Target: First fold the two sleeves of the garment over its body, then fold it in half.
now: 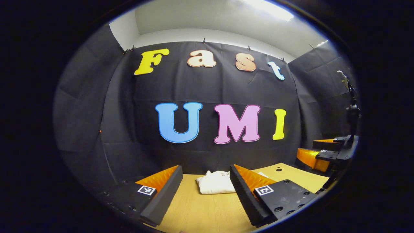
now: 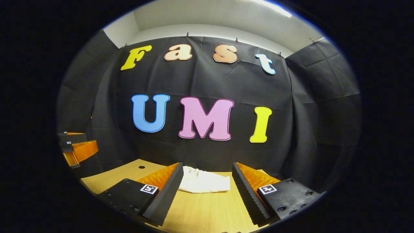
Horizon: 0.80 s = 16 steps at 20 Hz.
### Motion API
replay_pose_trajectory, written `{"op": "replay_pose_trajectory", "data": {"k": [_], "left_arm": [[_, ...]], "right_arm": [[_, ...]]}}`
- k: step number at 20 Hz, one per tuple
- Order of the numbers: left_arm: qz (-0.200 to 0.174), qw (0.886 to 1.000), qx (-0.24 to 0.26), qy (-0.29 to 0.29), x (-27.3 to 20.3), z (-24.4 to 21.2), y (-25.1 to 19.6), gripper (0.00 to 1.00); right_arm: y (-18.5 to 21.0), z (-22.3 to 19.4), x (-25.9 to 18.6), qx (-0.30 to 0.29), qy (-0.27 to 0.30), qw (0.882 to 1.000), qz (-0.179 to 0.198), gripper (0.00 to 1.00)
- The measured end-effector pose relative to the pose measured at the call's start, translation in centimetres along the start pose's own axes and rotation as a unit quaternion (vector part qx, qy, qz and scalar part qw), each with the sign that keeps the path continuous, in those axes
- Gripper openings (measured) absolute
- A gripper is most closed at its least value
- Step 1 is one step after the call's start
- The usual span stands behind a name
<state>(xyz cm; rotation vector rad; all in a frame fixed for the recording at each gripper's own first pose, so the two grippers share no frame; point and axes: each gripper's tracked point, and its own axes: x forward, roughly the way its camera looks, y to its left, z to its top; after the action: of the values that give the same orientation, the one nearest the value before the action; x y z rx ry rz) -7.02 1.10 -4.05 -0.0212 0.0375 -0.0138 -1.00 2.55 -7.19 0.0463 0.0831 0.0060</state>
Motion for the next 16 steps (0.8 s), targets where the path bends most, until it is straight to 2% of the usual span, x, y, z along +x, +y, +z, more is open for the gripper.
{"op": "replay_pose_trajectory", "data": {"k": [10,16], "left_arm": [[-0.007,1.0,0.002,-0.004,1.9,0.0,0.7,0.95],[0.026,0.999,-0.005,0.023,2.5,-1.3,3.2,0.96]], "right_arm": [[0.1,0.7,-0.2,-0.021,0.001,1.0,-0.007,0.96],[1.0,0.7,0.4,-0.03,0.013,0.999,0.007,0.96]]}}
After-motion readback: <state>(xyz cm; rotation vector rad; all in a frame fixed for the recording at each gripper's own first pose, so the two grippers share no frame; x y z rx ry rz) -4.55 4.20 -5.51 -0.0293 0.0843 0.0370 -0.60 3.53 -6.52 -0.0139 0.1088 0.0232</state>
